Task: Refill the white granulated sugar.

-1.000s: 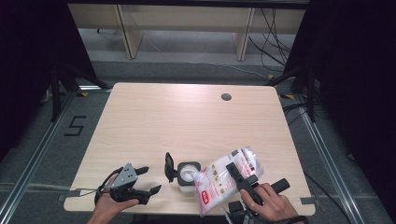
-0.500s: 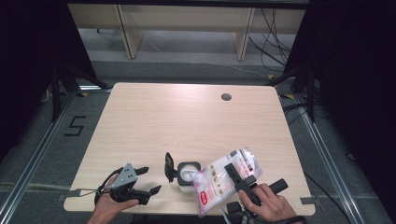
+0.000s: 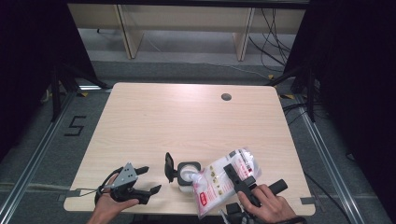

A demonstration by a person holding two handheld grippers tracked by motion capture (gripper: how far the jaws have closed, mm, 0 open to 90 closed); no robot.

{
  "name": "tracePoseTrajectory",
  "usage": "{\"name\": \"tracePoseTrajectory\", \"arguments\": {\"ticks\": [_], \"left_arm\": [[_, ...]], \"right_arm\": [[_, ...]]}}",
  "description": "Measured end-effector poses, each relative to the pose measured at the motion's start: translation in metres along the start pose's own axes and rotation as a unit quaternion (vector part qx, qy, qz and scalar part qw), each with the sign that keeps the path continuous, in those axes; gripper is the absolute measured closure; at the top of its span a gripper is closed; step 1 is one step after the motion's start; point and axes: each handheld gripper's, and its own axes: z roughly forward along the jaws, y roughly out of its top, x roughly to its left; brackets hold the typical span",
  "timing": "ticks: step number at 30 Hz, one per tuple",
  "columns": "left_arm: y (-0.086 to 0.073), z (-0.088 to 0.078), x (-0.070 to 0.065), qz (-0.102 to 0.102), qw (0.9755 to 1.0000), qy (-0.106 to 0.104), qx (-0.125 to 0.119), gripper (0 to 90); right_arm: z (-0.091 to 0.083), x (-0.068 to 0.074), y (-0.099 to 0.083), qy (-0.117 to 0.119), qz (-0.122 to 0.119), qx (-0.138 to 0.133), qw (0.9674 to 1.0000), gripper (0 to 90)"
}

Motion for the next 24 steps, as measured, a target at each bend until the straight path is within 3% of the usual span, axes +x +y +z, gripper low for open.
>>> {"name": "tracePoseTrajectory", "arguments": {"ticks": [2,4,8,9,11,13,14,16,17,19,20,22,24], "left_arm": [[0.0005,-0.0008,-0.0001,0.001,1.0,0.004,0.002,17.8],[0.0001,0.0007,-0.0006,-0.01,0.9999,0.001,-0.001,17.9],[0.0011,-0.001,0.001,0.009,1.0,0.002,0.001,17.8],[0.0003,-0.0002,-0.0002,-0.008,1.0,0.001,-0.001,17.9],[-0.0002,0.0006,-0.0005,-0.009,1.0,0.001,-0.002,17.9],[0.0005,-0.0009,0.0001,0.002,1.0,0.004,0.002,17.9],[0.0002,-0.0003,-0.0005,-0.01,1.0,0.001,-0.001,17.9],[0.0,0.0003,-0.0004,-0.007,1.0,0.001,0.0,17.9],[0.0001,0.0,-0.0001,-0.001,1.0,0.001,0.001,17.9],[0.0009,-0.001,0.0007,0.007,1.0,0.002,0.001,17.9],[0.0004,-0.0005,-0.0003,-0.007,1.0,0.002,-0.001,17.9],[-0.0002,0.0007,-0.0006,-0.01,0.9999,0.001,-0.003,17.9],[0.0004,-0.0009,0.0003,0.004,1.0,0.002,0.002,17.9]], "right_arm": [[-0.0006,-0.0009,0.0,-0.001,-0.001,0.0,1.0,62.6],[-0.0012,-0.0012,-0.0003,-0.002,0.003,0.002,1.0,62.6],[-0.0005,-0.0004,0.0,0.0,-0.001,0.001,1.0,62.6],[-0.0004,-0.0005,-0.0004,0.001,0.001,-0.002,1.0,62.6],[-0.0004,-0.0005,-0.001,0.0,0.005,-0.002,1.0,62.6],[0.0001,-0.0008,-0.0022,-0.001,0.007,-0.003,1.0,62.6],[0.0001,-0.0005,-0.0027,0.0,0.007,-0.003,1.0,62.6],[0.0002,0.0006,-0.004,0.002,0.011,-0.001,0.9999,62.6],[0.0016,-0.001,-0.0044,0.001,0.001,-0.007,1.0,62.6],[0.0008,0.0025,-0.0052,0.007,0.023,-0.001,0.9997,62.7],[0.001,0.0016,-0.0055,0.004,0.016,-0.005,0.9998,62.7],[0.0013,0.002,-0.006,0.006,0.019,-0.005,0.9998,62.7],[0.0013,0.0026,-0.0064,0.007,0.021,-0.004,0.9997,62.7]]}}
